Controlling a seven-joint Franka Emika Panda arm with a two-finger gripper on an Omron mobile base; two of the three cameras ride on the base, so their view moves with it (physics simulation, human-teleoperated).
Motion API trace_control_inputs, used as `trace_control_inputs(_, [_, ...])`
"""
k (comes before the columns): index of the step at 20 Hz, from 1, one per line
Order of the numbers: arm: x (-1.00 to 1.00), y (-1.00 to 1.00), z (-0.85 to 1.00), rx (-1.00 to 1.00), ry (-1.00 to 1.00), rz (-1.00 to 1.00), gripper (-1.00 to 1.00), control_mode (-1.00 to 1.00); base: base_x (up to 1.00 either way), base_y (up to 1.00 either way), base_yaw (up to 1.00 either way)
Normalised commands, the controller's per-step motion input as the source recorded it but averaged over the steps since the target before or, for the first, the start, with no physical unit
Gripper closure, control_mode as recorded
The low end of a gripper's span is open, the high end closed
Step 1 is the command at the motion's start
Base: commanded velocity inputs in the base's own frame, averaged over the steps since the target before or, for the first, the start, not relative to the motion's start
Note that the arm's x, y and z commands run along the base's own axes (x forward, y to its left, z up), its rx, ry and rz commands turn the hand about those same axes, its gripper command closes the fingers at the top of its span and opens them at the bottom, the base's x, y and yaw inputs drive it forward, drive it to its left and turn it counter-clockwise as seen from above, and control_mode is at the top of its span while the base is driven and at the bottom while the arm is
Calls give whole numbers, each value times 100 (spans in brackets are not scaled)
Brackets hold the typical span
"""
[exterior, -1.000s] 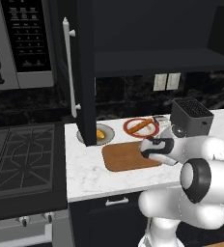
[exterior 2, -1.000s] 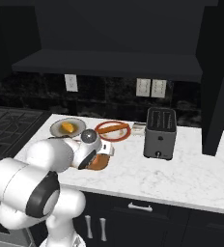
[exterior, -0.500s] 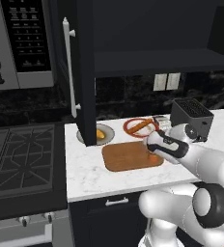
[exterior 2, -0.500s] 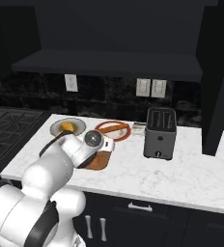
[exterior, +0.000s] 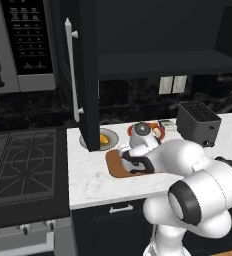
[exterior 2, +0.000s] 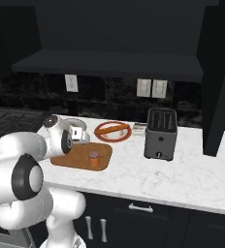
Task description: From the different types of pastries on the counter, select a croissant and place it on the cutting board. Then retrieve a jar of jam from the cabinet and place it alongside the croissant on the cutting board.
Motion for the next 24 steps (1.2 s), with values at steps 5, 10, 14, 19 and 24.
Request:
trace_control_inputs(5, [27, 29, 10, 2, 18, 5, -100, -100, 0, 0, 0])
trace_control_inputs(10, [93, 1, 28, 4, 9, 13, -100, -100, 0, 0, 0])
trace_control_inputs(14, [4, 40, 3, 6, 2, 4, -100, -100, 0, 0, 0])
trace_control_inputs(19, [59, 58, -5, 6, -3, 0, -100, -100, 0, 0, 0])
trace_control_inputs(24, [54, 61, -5, 3, -6, 0, -100, -100, 0, 0, 0])
